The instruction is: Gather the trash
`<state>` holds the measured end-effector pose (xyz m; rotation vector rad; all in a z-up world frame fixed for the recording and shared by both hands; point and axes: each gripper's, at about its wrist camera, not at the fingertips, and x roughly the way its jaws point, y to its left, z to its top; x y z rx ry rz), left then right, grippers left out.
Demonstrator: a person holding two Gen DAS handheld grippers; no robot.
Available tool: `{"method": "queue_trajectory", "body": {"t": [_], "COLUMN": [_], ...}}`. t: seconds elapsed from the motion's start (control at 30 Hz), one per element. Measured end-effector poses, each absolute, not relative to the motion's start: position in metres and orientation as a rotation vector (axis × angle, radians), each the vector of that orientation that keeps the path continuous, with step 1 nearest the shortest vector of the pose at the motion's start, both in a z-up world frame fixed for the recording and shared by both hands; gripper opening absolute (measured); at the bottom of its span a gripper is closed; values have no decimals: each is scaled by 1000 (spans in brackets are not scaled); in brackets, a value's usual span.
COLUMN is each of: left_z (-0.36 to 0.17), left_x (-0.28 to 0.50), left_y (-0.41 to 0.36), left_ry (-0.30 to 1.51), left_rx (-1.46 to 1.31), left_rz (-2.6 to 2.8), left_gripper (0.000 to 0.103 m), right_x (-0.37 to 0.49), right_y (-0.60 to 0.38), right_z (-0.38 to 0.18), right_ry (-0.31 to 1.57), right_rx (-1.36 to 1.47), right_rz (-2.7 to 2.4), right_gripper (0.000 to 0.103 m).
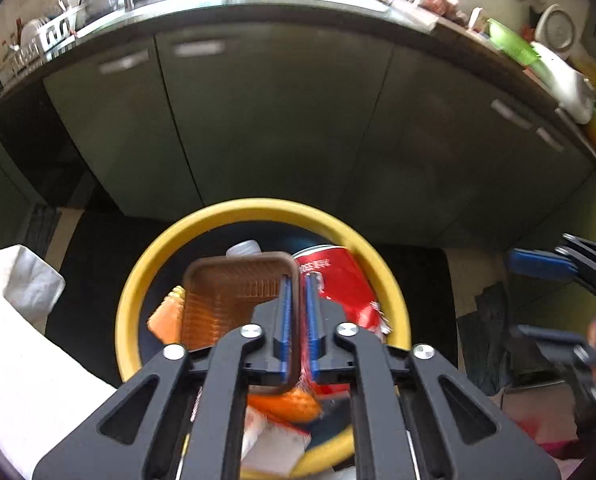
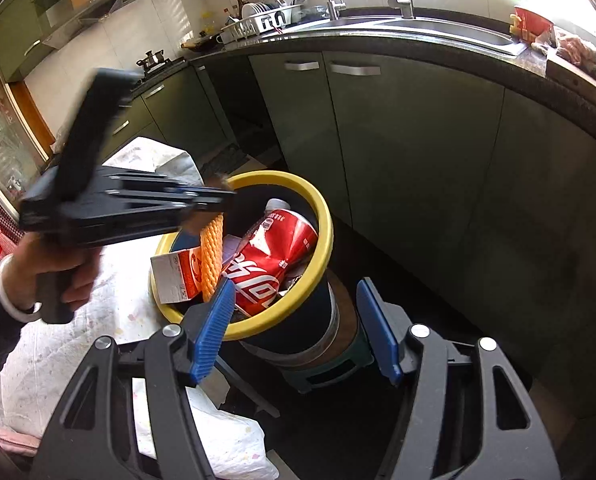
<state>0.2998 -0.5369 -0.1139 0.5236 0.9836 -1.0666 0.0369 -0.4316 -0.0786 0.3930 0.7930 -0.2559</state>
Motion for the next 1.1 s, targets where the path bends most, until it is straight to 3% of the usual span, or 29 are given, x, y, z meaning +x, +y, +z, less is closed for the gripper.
{"method": "queue_trajectory", "body": {"t": [0.1, 0.23, 0.4, 0.5, 0.7, 1.1], "left_z": [-122, -106, -62, -33, 5, 26], "left_x": [309, 310, 287, 261, 189, 48], "left_y": [-545, -534, -476, -416, -273, -73], "left_ry": [995, 953, 803, 738, 624, 480], "left_rx": [499, 438, 402, 310, 170, 45], "left_rz": [-1046, -1038, -945, -835, -544, -71], "left_gripper": [35, 48, 96, 98, 98, 98], "right_x": [37, 38, 36, 35, 31, -3], "right_y": [-430, -422, -402, -383, -326, -243], "right_z": [-80, -78, -75, -75, -60, -10], "right_ry": [795, 792, 788, 793, 743, 588], "right_rx": [389, 377, 343, 313, 162, -10], "right_rz": [-254, -248, -226, -183, -102, -58], "right_gripper": [60, 60, 63, 70, 95, 96]}}
